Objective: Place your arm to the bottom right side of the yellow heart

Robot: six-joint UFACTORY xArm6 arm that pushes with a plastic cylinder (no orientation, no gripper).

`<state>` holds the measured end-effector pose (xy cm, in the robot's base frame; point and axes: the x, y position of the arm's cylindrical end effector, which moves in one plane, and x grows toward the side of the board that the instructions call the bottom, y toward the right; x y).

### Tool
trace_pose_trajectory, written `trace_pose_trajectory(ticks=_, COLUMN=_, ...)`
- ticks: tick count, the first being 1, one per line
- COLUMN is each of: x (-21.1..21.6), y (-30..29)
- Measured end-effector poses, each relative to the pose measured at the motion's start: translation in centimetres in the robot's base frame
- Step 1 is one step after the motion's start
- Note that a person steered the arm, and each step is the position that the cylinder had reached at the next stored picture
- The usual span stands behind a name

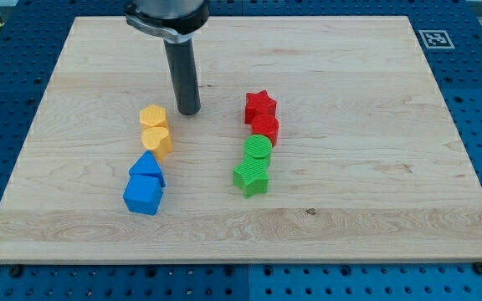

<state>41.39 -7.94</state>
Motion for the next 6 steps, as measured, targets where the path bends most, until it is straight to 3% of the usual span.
trace_pose_trajectory(ticks=5, x=9.8, y=0.0)
trace_pose_trajectory(ticks=6, x=10.5, y=-2.3)
